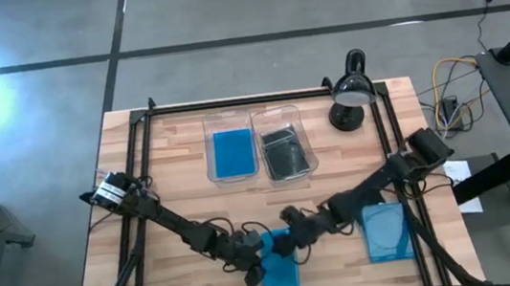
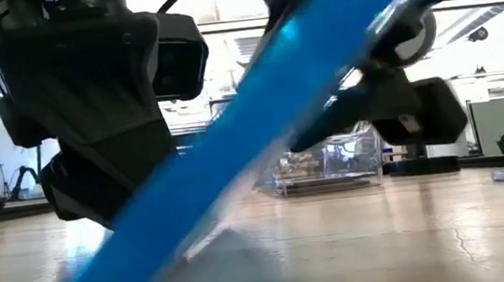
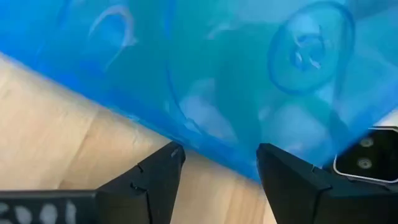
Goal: Pick & place jewel cases by type
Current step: Put the blue CD case into the left transparent bin
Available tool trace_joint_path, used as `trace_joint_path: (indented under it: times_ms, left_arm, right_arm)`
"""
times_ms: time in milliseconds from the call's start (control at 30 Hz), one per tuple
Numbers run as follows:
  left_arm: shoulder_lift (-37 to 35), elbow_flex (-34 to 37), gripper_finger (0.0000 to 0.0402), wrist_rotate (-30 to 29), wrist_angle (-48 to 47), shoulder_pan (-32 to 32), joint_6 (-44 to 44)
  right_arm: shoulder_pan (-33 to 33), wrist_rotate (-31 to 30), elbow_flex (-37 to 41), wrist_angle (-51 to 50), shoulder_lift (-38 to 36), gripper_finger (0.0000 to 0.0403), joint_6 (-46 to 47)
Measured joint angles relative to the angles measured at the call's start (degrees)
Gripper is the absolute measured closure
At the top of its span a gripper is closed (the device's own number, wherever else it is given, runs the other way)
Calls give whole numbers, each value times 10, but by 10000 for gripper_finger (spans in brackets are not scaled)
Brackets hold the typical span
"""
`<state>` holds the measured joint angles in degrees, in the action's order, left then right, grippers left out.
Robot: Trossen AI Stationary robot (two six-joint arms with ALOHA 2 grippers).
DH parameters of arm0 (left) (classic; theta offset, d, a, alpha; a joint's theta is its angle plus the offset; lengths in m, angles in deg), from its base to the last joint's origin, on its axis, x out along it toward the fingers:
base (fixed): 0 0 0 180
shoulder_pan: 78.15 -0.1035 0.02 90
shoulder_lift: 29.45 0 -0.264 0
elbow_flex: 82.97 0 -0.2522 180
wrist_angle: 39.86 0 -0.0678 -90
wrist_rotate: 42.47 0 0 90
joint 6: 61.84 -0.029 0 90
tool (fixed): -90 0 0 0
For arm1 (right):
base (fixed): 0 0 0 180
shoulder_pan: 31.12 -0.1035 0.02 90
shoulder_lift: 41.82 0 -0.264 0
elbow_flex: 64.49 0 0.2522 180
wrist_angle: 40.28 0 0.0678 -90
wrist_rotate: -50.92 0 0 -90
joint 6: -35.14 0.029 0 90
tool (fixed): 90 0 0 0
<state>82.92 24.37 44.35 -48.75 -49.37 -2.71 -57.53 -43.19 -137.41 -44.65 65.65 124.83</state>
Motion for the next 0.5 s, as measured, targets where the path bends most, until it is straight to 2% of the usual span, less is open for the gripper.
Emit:
trace_joint_path:
  times_ms: [67, 167, 267, 300, 400, 500]
  left_arm:
    - [-5, 0, 207, -7, -2, 0, -9]
    - [-28, 0, 208, -42, -14, 0, -34]
    - [-71, 4, 209, -70, -99, -4, -60]
    - [-95, 4, 209, -71, -153, -3, -64]
    - [-188, 5, 209, -100, -318, 21, -35]
    - [-292, 13, 209, -161, -391, 53, 0]
  right_arm:
    - [0, 16, 2, 1, -1, 222, 4]
    - [-3, 26, 6, -2, -3, 291, 8]
    - [9, 27, 7, -12, -12, 366, 4]
    - [13, 27, 7, -22, -20, 379, -3]
    - [33, 40, 7, -71, -66, 385, -44]
    - [75, 43, -2, -101, -125, 388, -116]
